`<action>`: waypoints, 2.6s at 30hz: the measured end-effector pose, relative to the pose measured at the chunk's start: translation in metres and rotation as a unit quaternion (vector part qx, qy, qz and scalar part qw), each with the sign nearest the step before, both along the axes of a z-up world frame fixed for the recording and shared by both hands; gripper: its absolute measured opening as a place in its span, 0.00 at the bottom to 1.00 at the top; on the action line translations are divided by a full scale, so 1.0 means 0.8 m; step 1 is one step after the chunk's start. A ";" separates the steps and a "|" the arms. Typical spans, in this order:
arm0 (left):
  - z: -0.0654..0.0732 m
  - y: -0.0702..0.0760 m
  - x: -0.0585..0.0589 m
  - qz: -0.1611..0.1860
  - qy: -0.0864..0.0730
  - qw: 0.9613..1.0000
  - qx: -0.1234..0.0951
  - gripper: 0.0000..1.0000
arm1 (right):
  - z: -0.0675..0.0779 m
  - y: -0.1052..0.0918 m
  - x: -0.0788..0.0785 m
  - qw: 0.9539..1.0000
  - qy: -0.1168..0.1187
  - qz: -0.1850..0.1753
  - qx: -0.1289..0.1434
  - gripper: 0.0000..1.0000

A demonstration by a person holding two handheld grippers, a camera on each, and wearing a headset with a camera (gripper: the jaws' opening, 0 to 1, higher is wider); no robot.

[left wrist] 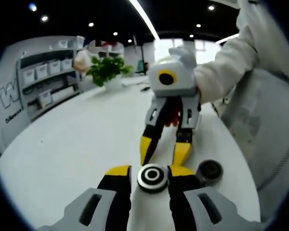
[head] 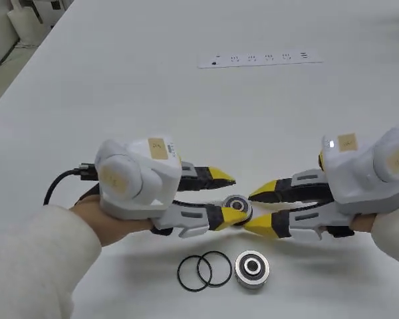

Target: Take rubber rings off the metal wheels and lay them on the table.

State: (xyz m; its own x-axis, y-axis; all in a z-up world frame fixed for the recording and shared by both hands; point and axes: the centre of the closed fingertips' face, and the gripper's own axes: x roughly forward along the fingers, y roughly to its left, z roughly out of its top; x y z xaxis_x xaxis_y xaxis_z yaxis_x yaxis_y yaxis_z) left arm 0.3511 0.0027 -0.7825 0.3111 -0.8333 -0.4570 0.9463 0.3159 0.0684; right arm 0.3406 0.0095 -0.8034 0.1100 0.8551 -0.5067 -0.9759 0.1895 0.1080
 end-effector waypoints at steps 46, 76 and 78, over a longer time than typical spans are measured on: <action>-0.009 0.001 -0.008 0.027 0.031 0.999 -0.009 0.14 | -0.008 -0.012 0.006 0.993 0.087 -0.069 -0.040 0.02; -0.009 -0.003 -0.010 0.017 0.020 0.999 -0.019 0.14 | 0.006 -0.018 -0.002 0.978 0.170 -0.120 -0.010 0.00; -0.009 -0.003 -0.010 0.017 0.018 1.000 -0.019 0.14 | 0.005 -0.018 -0.002 0.978 0.169 -0.120 -0.010 0.00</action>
